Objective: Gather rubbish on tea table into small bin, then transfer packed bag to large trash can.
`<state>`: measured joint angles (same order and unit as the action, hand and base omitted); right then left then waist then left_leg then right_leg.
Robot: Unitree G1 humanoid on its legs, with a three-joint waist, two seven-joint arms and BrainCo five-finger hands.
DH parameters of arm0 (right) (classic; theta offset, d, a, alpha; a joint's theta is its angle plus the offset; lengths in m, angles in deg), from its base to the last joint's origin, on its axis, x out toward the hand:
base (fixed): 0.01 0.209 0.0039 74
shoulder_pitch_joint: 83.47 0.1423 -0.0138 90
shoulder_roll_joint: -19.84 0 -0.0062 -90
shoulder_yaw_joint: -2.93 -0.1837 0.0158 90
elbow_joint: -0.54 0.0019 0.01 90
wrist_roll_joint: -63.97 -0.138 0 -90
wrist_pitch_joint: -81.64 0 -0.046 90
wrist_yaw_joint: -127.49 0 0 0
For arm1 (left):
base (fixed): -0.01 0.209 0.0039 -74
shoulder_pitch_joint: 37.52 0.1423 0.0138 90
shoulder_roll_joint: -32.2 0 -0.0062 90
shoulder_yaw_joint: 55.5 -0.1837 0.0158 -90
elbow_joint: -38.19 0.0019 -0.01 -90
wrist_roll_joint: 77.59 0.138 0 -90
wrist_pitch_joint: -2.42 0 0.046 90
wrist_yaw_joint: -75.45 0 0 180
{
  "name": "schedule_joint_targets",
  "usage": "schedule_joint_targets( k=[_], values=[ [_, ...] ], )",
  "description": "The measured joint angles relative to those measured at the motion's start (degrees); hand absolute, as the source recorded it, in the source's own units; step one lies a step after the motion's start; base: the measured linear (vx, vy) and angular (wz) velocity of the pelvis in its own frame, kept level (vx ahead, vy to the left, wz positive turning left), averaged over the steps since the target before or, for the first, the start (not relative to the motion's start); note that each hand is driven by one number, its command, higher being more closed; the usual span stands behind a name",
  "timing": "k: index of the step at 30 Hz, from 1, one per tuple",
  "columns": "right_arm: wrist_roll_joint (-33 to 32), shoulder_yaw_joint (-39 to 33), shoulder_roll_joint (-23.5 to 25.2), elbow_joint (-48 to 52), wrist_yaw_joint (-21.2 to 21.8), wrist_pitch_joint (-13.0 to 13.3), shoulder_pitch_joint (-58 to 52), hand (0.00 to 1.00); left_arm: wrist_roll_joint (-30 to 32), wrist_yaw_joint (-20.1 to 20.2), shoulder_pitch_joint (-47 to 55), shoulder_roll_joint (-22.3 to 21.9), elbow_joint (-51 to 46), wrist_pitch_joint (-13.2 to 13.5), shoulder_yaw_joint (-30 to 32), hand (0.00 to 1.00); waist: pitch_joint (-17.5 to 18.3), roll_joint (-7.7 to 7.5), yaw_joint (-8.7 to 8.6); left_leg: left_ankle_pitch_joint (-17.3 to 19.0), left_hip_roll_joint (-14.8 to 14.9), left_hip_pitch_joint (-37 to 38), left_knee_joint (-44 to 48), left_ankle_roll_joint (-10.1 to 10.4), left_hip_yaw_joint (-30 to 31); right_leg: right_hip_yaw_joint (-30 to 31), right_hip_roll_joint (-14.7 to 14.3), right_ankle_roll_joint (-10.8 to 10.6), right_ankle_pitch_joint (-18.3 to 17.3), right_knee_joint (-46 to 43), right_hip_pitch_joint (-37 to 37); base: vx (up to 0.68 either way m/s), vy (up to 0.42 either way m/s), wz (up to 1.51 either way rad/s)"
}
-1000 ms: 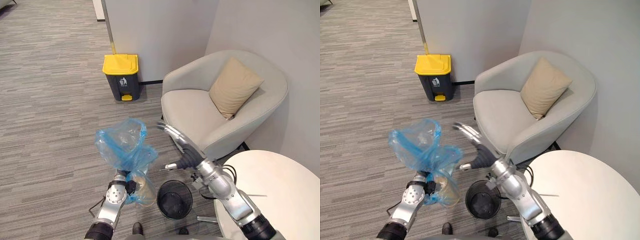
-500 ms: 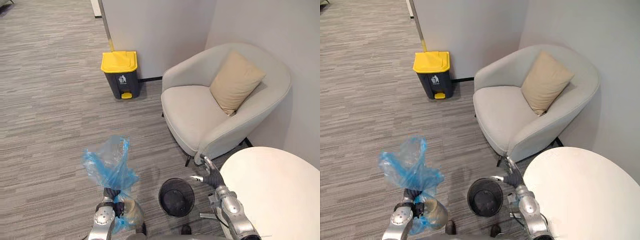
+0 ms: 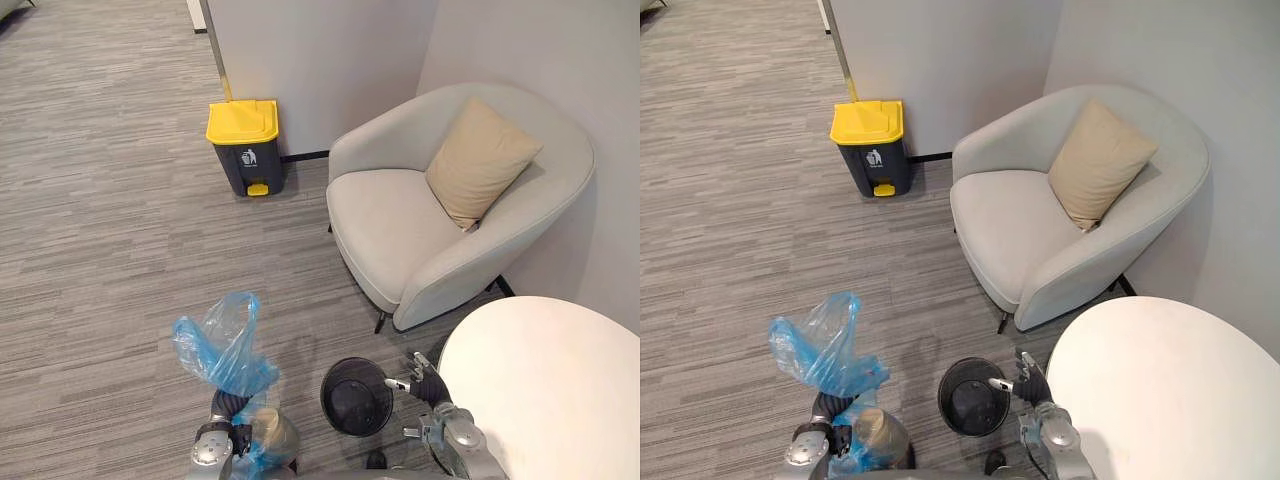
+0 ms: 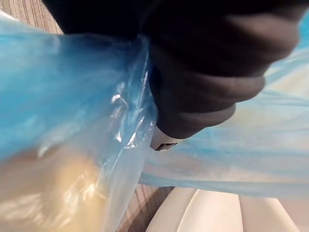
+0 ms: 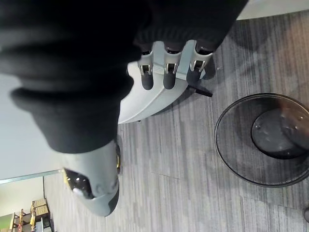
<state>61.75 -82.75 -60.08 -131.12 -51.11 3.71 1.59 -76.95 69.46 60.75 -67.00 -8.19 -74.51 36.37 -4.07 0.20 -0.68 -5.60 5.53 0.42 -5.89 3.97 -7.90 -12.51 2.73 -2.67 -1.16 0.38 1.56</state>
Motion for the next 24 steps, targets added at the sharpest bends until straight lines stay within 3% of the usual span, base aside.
schedule_joint_targets(
  k=[10, 13, 17, 18, 20, 21, 22, 24],
  values=[
    [0.39, 0.00, 0.01, -1.52, -0.14, -0.19, 0.32, 0.00, -0.02, 0.87, 0.80, 0.01, 1.89, -0.19, -0.27, 1.00, -0.14, -0.28, 0.07, 0.58, -0.75, -0.94, 0.03, -0.23, -0.07, 0.34, 0.97, -0.63, -0.45, -0.54, -1.44, -0.01, 0.018, 0.00],
    [0.90, 0.05, 0.02, -2.22, -0.23, -0.26, 2.21, 0.00, -0.11, 0.91, 0.37, 0.17, 1.89, -0.20, -0.21, 1.00, -0.64, -0.56, 0.49, 0.08, -1.10, -2.92, 0.53, -0.81, -1.52, 1.88, 1.37, -0.38, -0.24, -3.60, -5.09, 0.10, 0.021, -0.22],
    [2.33, 0.19, 0.01, -2.06, -1.12, -1.15, 4.78, 0.00, -0.27, 0.92, -2.57, 0.86, 1.29, -0.30, -0.47, 1.00, -3.55, -0.93, 0.66, 3.41, -0.95, -7.25, 8.49, -1.94, -1.84, 3.32, 2.41, -1.19, -1.49, -10.89, -9.14, 0.00, 0.032, -0.01],
    [2.42, 0.34, 0.01, -1.70, -1.27, -1.25, 5.01, 0.00, -0.28, 0.92, -3.20, 1.32, -0.24, -0.33, -1.22, 1.00, -4.25, -0.96, 0.75, 4.79, -0.65, -8.35, 11.65, -2.44, -1.59, 3.75, 2.84, -1.77, -2.21, -14.48, -10.33, -0.04, 0.046, 0.20],
    [2.58, 0.96, 0.12, -0.39, -1.33, -1.27, 4.69, 0.00, -0.26, 0.99, -3.16, 1.58, -3.12, -0.22, -1.26, 1.00, -4.53, -1.49, 1.25, 6.32, -0.55, -9.76, 14.05, -3.46, -1.24, 5.85, 3.97, -2.40, -7.07, -22.60, -12.05, -0.08, 0.004, 0.35],
    [2.60, 1.11, 0.50, 0.51, -1.31, -1.24, 3.74, 0.00, -0.26, 0.99, -3.20, 1.86, -3.86, -0.21, -1.26, 1.00, -4.66, -1.80, 1.23, 6.82, -1.42, -10.46, 15.71, -3.60, 0.07, 6.87, 5.00, -2.56, -10.96, -31.95, -12.99, -0.08, -0.084, 0.65],
    [2.60, 1.17, 1.05, 0.49, -1.27, -1.24, 3.26, 0.00, -0.26, 1.00, -2.81, 1.81, -4.45, -0.27, -1.21, 1.00, -3.97, -2.99, 1.49, 7.15, -2.24, -11.43, 17.47, -3.45, 1.35, 7.79, 5.45, -3.49, -13.32, -37.56, -12.49, -0.03, -0.108, 0.65],
    [2.59, 1.15, 1.03, 0.51, -1.29, -1.22, 3.97, 0.00, -0.28, 0.98, -2.17, 1.99, -5.89, -0.26, -0.43, 1.00, -3.67, -4.17, 1.83, 7.17, -2.90, -14.89, 21.07, -3.18, 2.39, 8.89, 5.38, -4.28, -15.98, -36.62, -12.37, -0.05, -0.141, 0.50]
  ],
)
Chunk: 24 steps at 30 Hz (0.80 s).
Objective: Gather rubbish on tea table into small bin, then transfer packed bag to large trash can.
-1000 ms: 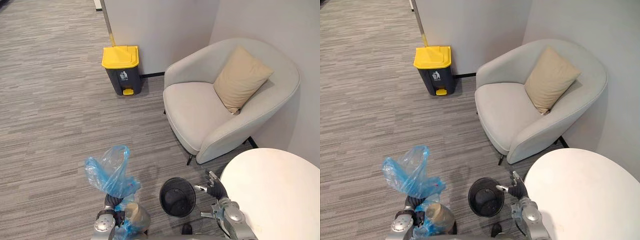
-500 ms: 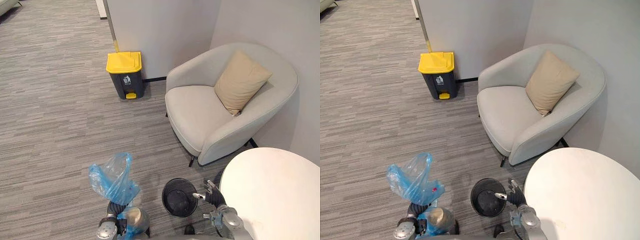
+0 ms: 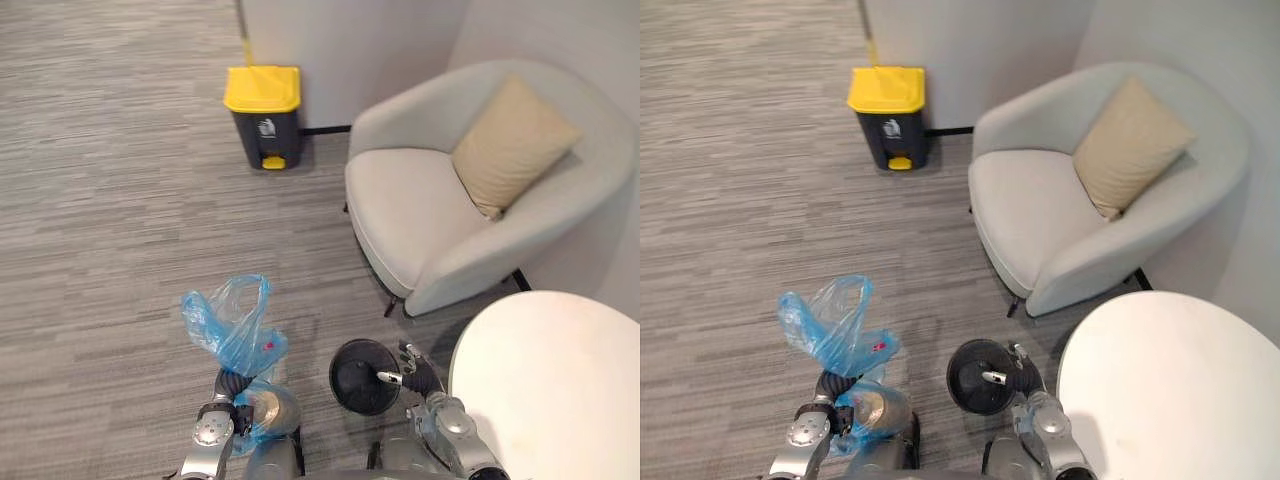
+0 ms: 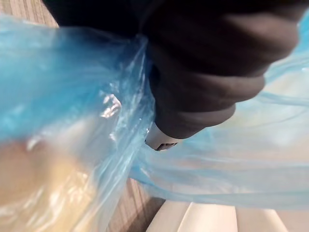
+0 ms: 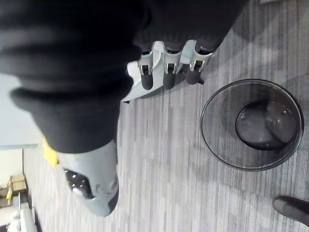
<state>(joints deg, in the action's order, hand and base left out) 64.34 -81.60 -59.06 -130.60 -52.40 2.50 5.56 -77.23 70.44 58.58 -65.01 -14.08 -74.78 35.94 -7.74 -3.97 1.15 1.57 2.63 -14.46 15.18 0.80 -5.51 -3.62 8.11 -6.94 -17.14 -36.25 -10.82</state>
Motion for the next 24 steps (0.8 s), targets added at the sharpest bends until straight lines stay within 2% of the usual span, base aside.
schedule_joint_targets(
  k=[2, 3, 5, 6, 7, 8, 9, 11, 12, 13, 14, 15, 17, 18, 19, 20, 21, 22, 24],
  values=[
    [-0.05, -0.02, -0.48, 0.10, -0.21, -0.04, 1.75, 0.00, -0.02, 0.02, 0.88, -1.61, -1.29, -0.10, 0.86, 1.00, -0.45, 0.79, 0.80, -1.14, 0.88, -1.85, 0.30, 1.25, 0.21, 0.18, -1.50, 1.12, -1.45, 4.66, 0.90, -0.13, -0.119, 0.09],
    [-0.19, 0.00, -0.79, 1.80, -0.55, -0.04, 1.70, 0.00, -0.04, 0.04, 1.69, -2.48, -2.59, -0.08, 0.74, 1.00, -0.48, 0.76, 2.57, -2.35, 1.22, -2.50, -0.49, 1.50, -0.48, 0.66, -2.06, 3.71, -3.00, 7.87, 1.51, -0.21, -0.127, -0.01],
    [-0.65, -0.08, -1.83, 3.35, -1.59, 0.09, 1.61, 0.00, -0.82, -0.02, 1.33, -4.19, -3.86, -0.08, -0.40, 1.00, -1.42, 2.99, 2.79, -6.61, 2.12, -3.18, -4.67, 2.65, 2.29, -2.07, -3.72, 5.63, -1.69, 9.75, 1.04, -0.31, -0.149, 0.40],
    [-0.85, -0.06, -1.97, 3.54, -1.65, 0.09, 1.59, 0.00, -0.84, -0.02, 1.40, -4.08, -4.51, -0.06, -1.04, 1.00, -1.52, 3.47, 2.91, -7.67, 2.40, -3.13, -6.68, 3.25, 2.60, -3.02, -4.20, 6.04, -1.08, 9.97, 0.66, -0.27, -0.106, 0.43],
    [-0.94, -0.12, -2.02, 3.78, -1.74, 0.09, 1.67, 0.00, -0.85, -0.01, 1.71, -4.04, -4.93, -0.05, -1.25, 1.00, -1.78, 3.86, 2.86, -8.04, 2.80, -2.98, -8.15, 3.65, 2.38, -3.82, -4.56, 6.36, -0.66, 10.15, 0.48, -0.25, -0.110, 0.50],
    [-1.05, -0.27, -2.23, 4.20, -2.29, 0.07, 1.67, 0.00, -0.88, -0.06, 1.41, -4.07, -5.23, -0.09, -1.44, 1.00, -2.20, 4.72, 2.29, -7.36, 4.21, -3.41, -10.05, 4.79, 1.16, -6.12, -5.15, 7.27, 0.66, 11.46, 0.72, -0.19, -0.075, 0.67],
    [-1.26, -0.66, -2.27, 4.34, -2.84, 0.01, 1.65, 0.00, -0.89, -0.16, 1.08, -4.09, -5.41, -0.11, -1.50, 1.00, -2.19, 4.77, 1.94, -5.92, 5.21, -4.57, -10.05, 6.12, -0.84, -8.13, -5.04, 7.99, 2.23, 13.48, 0.78, -0.21, -0.079, 1.04],
    [-2.17, -2.26, -1.90, 4.87, -3.75, -0.14, 1.58, 0.00, -0.87, -0.10, 0.26, -4.05, -6.67, -0.17, -2.04, 1.00, -3.02, 4.08, 1.39, -5.23, 6.51, -7.22, -1.63, 5.68, -6.48, -11.96, -3.00, 8.82, 3.32, 14.37, 0.92, -0.17, -0.002, 1.01],
    [-2.42, -2.90, -1.93, 6.57, -3.90, -0.21, 0.73, 0.00, -0.87, -0.09, 1.14, -4.07, -8.09, -0.26, -2.31, 1.00, -2.98, 4.14, 1.21, -4.08, 7.40, -5.62, 4.46, 4.04, -8.79, -13.13, -1.81, 8.82, 3.32, 13.92, 1.67, -0.13, 0.059, 0.60],
    [-2.52, -2.88, -1.96, 7.30, -3.87, -0.12, 0.43, 0.00, -0.87, -0.10, 1.53, -4.06, -8.72, -0.26, -2.39, 1.00, -2.90, 4.15, 1.13, -2.67, 7.65, -4.77, 6.36, 3.29, -9.10, -13.40, -1.36, 8.82, 3.32, 13.81, 1.91, -0.14, 0.134, 0.61],
    [-2.51, -3.06, -2.20, 7.73, -3.82, 0.01, 0.47, 0.00, -0.87, -0.03, 0.81, -4.06, -8.46, -0.12, -2.65, 1.00, -2.71, 4.57, 0.79, 2.45, 8.85, -2.58, 10.83, 2.11, -10.26, -15.07, 0.02, 7.66, 3.97, 14.49, 2.72, -0.11, 0.149, 0.42],
    [-2.51, -3.24, -2.22, 7.67, -3.81, 0.01, 0.45, 0.00, -0.87, -0.03, 0.50, -4.07, -8.14, -0.13, -2.76, 1.00, -2.62, 4.71, 0.69, 2.85, 9.16, -2.26, 11.09, 1.90, -10.69, -15.30, 0.13, 7.48, 4.07, 14.58, 2.77, -0.11, 0.222, 0.65],
    [-2.51, -4.64, -2.49, 5.68, -3.76, -0.07, 0.66, 0.00, -0.84, 0.00, -0.95, -4.00, -6.14, -0.14, -3.24, 1.00, -2.08, 5.78, -0.48, 5.00, 10.12, -0.60, 8.87, 1.87, -13.77, -17.71, 0.98, 5.43, 5.15, 15.64, 3.34, -0.06, 0.187, 0.62],
    [-2.51, -5.43, -1.73, 4.17, -3.79, -0.11, 1.14, 0.00, -0.83, -0.01, -1.79, -3.54, -4.76, -0.19, -3.37, 1.00, -2.01, 5.17, -0.56, 4.70, 8.64, 0.14, 5.92, 1.40, -14.38, -18.13, 1.26, 4.02, 5.87, 17.04, 3.71, -0.05, 0.197, 0.53],
    [-2.48, -5.45, -0.90, 3.00, -3.64, -0.22, 0.64, 0.00, -0.80, 0.02, -2.19, -2.70, -3.14, -0.58, -3.78, 1.00, -1.42, 4.06, -0.45, 1.69, 5.36, 2.57, -0.32, 0.54, -14.50, -18.47, 2.30, 2.60, 7.51, 20.76, 5.10, -0.05, 0.186, 0.41],
    [-2.49, -5.50, -0.80, 2.81, -3.69, -0.17, 0.34, 0.00, -0.80, 0.01, -2.02, -2.53, -2.71, -0.74, -4.03, 1.00, -1.27, 3.85, -0.56, 0.28, 4.06, 3.95, -2.83, 0.28, -14.34, -18.46, 2.57, 2.10, 7.95, 22.16, 5.90, -0.05, 0.195, 0.42],
    [-2.49, -5.74, -0.90, 1.82, -3.71, -0.14, 0.33, 0.00, -0.77, 0.01, -1.75, -2.36, -2.17, -0.87, -4.40, 1.00, -1.03, 3.99, -0.91, -1.43, 2.23, 5.70, -6.50, -0.24, -13.98, -18.45, 3.09, 2.14, 9.27, 24.29, 7.33, -0.04, 0.156, 0.42],
    [-2.49, -6.20, -0.97, 0.78, -3.71, -0.16, 0.51, 0.00, -0.75, -0.04, -1.67, -2.27, -1.87, -0.94, -4.39, 1.00, -0.82, 4.41, -1.10, -2.25, 1.17, 6.41, -8.30, -1.06, -13.38, -18.56, 3.39, 1.27, 10.06, 25.73, 8.29, -0.03, 0.144, 0.37],
    [-2.49, -6.41, -0.89, -0.94, -3.68, -0.25, 1.24, 0.00, -0.74, -0.09, -1.67, -1.67, -1.04, -1.00, -4.35, 1.00, -0.68, 4.61, -0.84, -2.75, 0.40, 6.96, -9.70, -1.48, -13.33, -18.79, 3.54, 1.34, 11.46, 27.21, 8.91, -0.04, 0.114, 0.11]
  ],
)
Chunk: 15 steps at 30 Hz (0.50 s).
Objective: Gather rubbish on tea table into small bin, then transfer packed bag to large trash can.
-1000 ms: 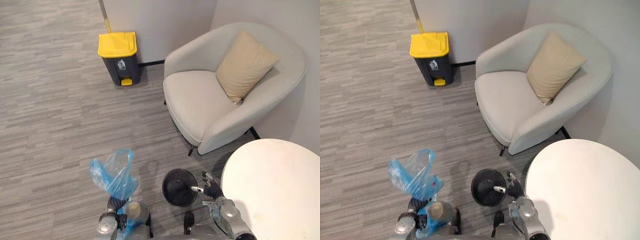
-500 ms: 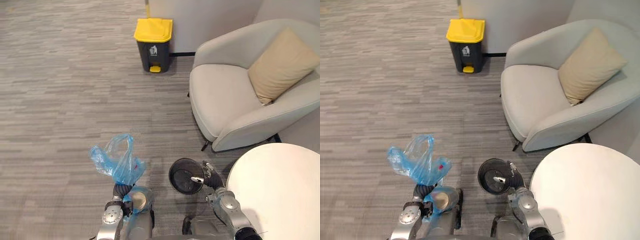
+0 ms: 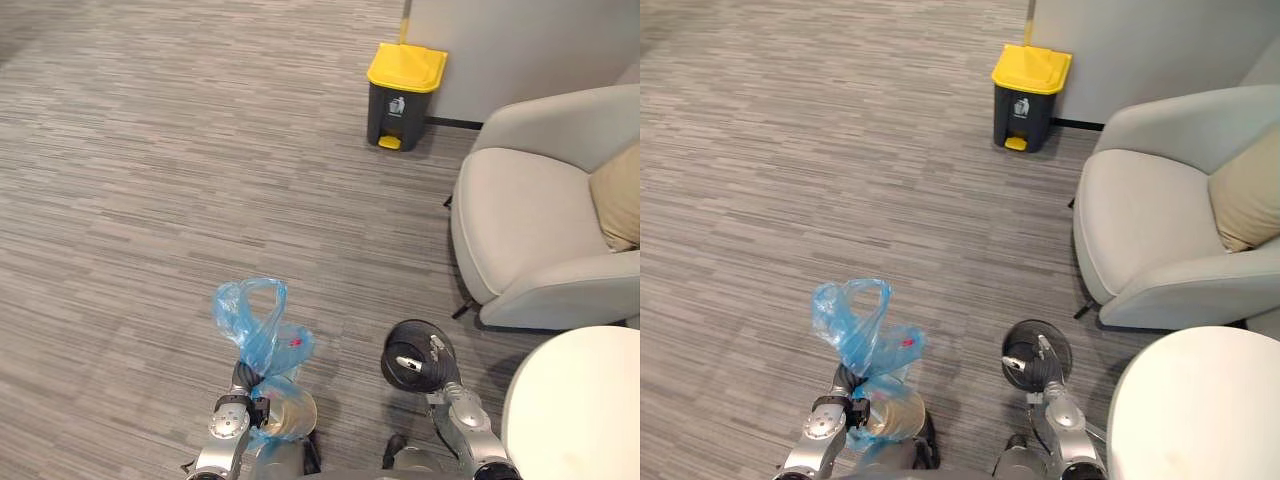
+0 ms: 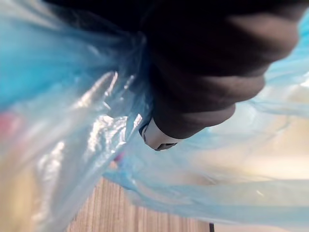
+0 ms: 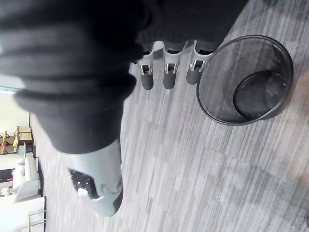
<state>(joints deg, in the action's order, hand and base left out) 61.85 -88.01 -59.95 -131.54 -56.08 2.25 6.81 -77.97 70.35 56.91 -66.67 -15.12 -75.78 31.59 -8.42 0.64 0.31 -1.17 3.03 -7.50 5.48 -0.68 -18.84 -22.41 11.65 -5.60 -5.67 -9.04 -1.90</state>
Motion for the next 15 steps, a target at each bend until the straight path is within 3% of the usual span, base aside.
schedule_joint_targets(
  k=[6, 9, 12, 13, 15],
  values=[
    [0.00, -1.39, 0.27, -1.92, 0.02, -0.28, 0.36, 0.00, 0.03, 0.01, 0.35, 0.58, 2.41, -0.20, 0.07, 1.00, 0.38, -0.58, 0.08, -0.84, -1.02, 0.41, -1.05, -0.36, 0.64, -0.40, 0.04, -0.94, 2.35, 2.71, 1.68, -0.01, 0.052, 0.02],
    [0.00, -1.60, 0.72, -2.11, 0.03, -0.72, 0.49, 0.00, 0.03, 0.07, 0.48, 1.16, 2.41, -0.18, 0.24, 1.00, 0.23, -1.45, 0.07, 1.60, -1.83, -0.87, 1.51, -1.38, 1.29, -0.98, 1.25, -1.76, 0.03, 0.58, 0.60, 0.01, 0.077, 0.14],
    [0.00, -1.60, 0.98, -2.46, 0.07, -0.96, 0.48, 0.00, 0.03, 0.11, 0.96, 1.33, 2.38, -0.18, 0.78, 1.00, 0.03, -3.08, -0.43, 6.68, -2.62, -4.22, 8.57, -2.68, 1.56, -0.63, 4.89, -3.17, -5.40, -8.90, -2.35, 0.06, 0.069, 0.27],
    [-0.01, -1.57, 1.17, -3.73, 0.17, -1.02, 0.48, 0.00, 0.05, 0.15, 1.63, 1.89, 2.33, -0.21, 0.77, 1.00, -0.41, -4.28, -0.78, 9.69, -3.70, -4.88, 11.90, -3.71, 3.03, 1.33, 7.36, -2.61, -6.67, -15.82, -3.43, 0.09, 0.033, 0.36],
    [-0.01, -1.58, 0.95, -4.24, 0.20, -1.08, 0.25, 0.00, 0.05, 0.14, 2.01, 1.90, 2.14, -0.22, 0.77, 1.00, -0.50, -4.05, -1.53, 10.72, -4.10, -4.47, 12.83, -4.44, 4.27, 6.39, 7.61, -0.35, -5.24, -23.26, -6.50, 0.12, 0.064, 0.43]
  ],
)
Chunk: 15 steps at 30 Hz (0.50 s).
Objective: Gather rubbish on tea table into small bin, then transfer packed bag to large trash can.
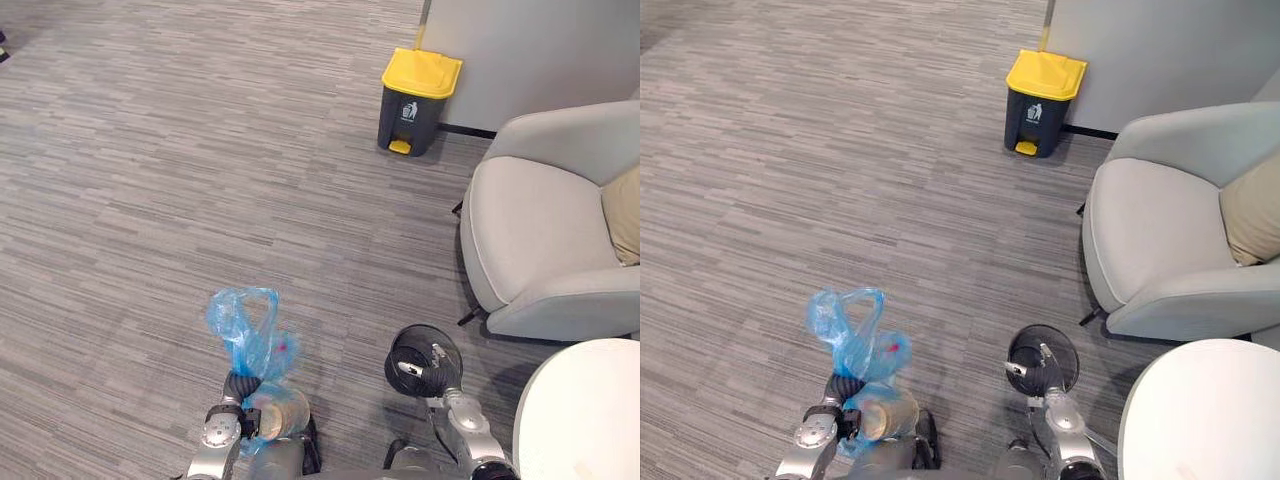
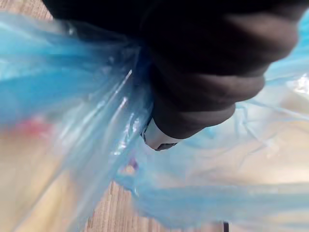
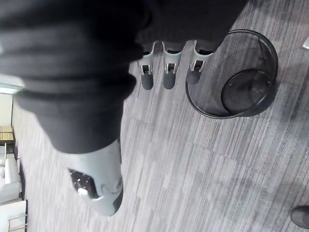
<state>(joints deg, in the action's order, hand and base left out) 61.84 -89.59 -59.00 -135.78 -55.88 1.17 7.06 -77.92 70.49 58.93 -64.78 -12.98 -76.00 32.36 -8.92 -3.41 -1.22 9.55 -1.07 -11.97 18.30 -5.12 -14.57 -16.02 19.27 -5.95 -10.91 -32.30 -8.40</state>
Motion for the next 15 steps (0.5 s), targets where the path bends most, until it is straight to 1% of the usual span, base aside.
schedule_joint_targets(
  k=[1, 2, 3, 5, 6, 7, 8, 9, 10, 11, 12, 13, 14, 15],
  values=[
    [-0.02, 0.00, 0.01, -0.27, 0.05, -0.02, -0.22, 0.00, -0.01, -0.01, 0.10, 0.24, -0.18, 0.01, 0.00, 1.00, -0.28, 0.47, -0.61, 0.42, 0.14, 0.76, 0.21, -0.18, 1.62, 3.97, -1.21, 1.62, 0.70, -5.70, -3.14, 0.19, 0.065, 0.67],
    [-0.03, 0.02, 0.17, -0.28, 0.35, 0.00, -0.92, 0.00, 0.00, -0.05, -0.27, 0.79, -0.28, 0.02, 0.12, 1.00, -0.64, 1.11, -1.37, 0.91, 0.54, 1.05, 0.34, -0.44, 3.77, 7.01, -4.69, 0.72, -2.34, -7.73, -5.39, 0.24, 0.030, 0.77],
    [-0.07, 0.01, -0.06, -0.48, 0.59, 0.00, -1.23, 0.00, 0.00, -0.07, -0.81, 1.12, -0.31, 0.03, 0.35, 1.00, -0.64, 0.95, -1.18, 1.37, 0.63, 1.36, 0.30, -0.59, 5.09, 7.59, -7.34, 1.33, -4.03, -7.17, -7.58, 0.28, -0.012, 0.68],
    [-0.33, -0.03, -0.37, -0.76, 0.70, 0.02, -1.23, 0.00, 0.00, -0.06, -1.01, 1.34, -0.30, 0.01, 0.45, 1.00, -0.90, 0.73, -1.31, 2.30, 0.56, 2.76, 0.22, -0.38, 6.33, 6.51, -9.90, 1.71, -4.14, -5.02, -9.62, 0.29, -0.049, 0.48],
    [-0.69, -0.03, -0.62, -1.68, 0.81, 0.12, -1.03, 0.00, 0.00, -0.06, -1.00, 1.41, -0.29, 0.01, 0.47, 1.00, -1.12, 0.64, -1.18, 3.54, 0.55, 4.72, 0.21, -0.04, 7.04, 4.28, -11.46, 2.12, -3.87, -1.31, -10.99, 0.30, -0.061, 0.44],
    [-0.68, -0.04, -0.67, -1.91, 0.83, 0.10, -1.09, 0.00, 0.00, -0.08, -0.99, 1.45, -0.27, 0.00, 0.54, 1.00, -1.13, 0.62, -1.19, 4.21, 0.40, 5.65, 0.36, 0.98, 7.45, 3.18, -11.88, 2.26, -3.75, 1.23, -11.42, 0.31, -0.068, 0.35],
    [-0.69, -0.05, -0.67, -1.90, 0.84, 0.10, -1.21, 0.00, -0.01, -0.10, -1.00, 1.51, -0.27, 0.01, 0.60, 1.00, -1.11, 0.60, -1.22, 4.78, 0.25, 6.07, 0.56, 1.63, 7.86, 3.13, -12.23, 3.27, -3.01, 3.04, -11.46, 0.24, -0.081, 0.41],
    [-0.68, -0.47, -0.64, -1.83, 0.92, 0.13, -1.86, 0.00, 0.01, -0.07, -1.05, 1.70, -0.26, 0.02, 0.56, 1.00, -1.02, 0.47, -1.67, 6.58, -0.29, 6.93, 1.10, 2.72, 9.23, 3.10, -12.24, 5.99, -0.30, 5.16, -11.47, 0.36, -0.141, 0.66],
    [-0.71, -2.18, -0.71, -1.82, 1.00, 0.06, -2.87, 0.00, 0.03, -0.05, -1.17, 1.46, -0.21, 0.02, 0.57, 1.00, -0.69, 0.71, -2.14, 8.35, 0.11, 7.90, 2.12, 3.93, 11.11, 2.08, -12.49, 7.48, 1.08, 4.34, -10.05, 0.39, -0.161, 0.64],
    [-0.75, -2.90, -0.85, -1.79, 0.98, 0.01, -3.26, 0.00, 0.04, -0.04, -1.03, 1.25, -0.23, 0.04, 0.56, 1.00, -0.42, 1.56, -2.09, 8.79, 0.92, 8.59, 2.21, 4.54, 11.50, 1.30, -12.93, 7.66, 0.39, 4.45, -9.47, 0.61, -0.207, 0.40],
    [-0.83, -3.88, -0.85, -1.69, 1.02, 0.01, -3.48, 0.00, 0.05, 0.02, -0.78, 1.25, -0.23, 0.05, 0.61, 1.00, -0.19, 2.58, -1.61, 8.99, 1.92, 8.91, 2.87, 5.49, 11.16, 0.46, -13.66, 8.26, -0.31, 4.94, -8.71, 0.63, -0.208, 0.12],
    [-1.57, -4.27, -0.95, -1.06, 0.95, -0.05, -4.08, 0.00, 0.19, 0.04, -0.73, 0.78, -0.25, -0.01, 1.48, 1.00, -0.45, 3.87, -1.64, 8.66, 4.55, 7.78, 8.90, 8.68, 9.63, -0.55, -15.54, 8.81, -1.44, 6.79, -5.61, 0.64, -0.210, 0.08],
    [-1.91, -4.20, -0.87, -0.30, 1.01, -0.18, -4.54, 0.00, 0.33, 0.05, -0.60, 0.25, -0.27, -0.06, 2.38, 1.00, -0.44, 4.04, -1.63, 8.09, 5.63, 6.90, 13.02, 9.60, 8.87, -0.68, -16.34, 8.98, -1.52, 7.88, -3.74, 0.53, -0.158, 0.05],
    [-2.01, -3.92, -0.55, 2.08, 1.00, -0.21, -5.39, 0.00, 0.48, 0.05, 0.16, -0.53, -1.31, -0.09, 3.25, 1.00, -0.53, 4.03, -1.45, 6.11, 8.26, 4.11, 24.08, 12.61, 7.57, -0.21, -17.92, 9.18, -1.62, 10.91, 1.09, 0.42, -0.096, -0.16]
  ],
)
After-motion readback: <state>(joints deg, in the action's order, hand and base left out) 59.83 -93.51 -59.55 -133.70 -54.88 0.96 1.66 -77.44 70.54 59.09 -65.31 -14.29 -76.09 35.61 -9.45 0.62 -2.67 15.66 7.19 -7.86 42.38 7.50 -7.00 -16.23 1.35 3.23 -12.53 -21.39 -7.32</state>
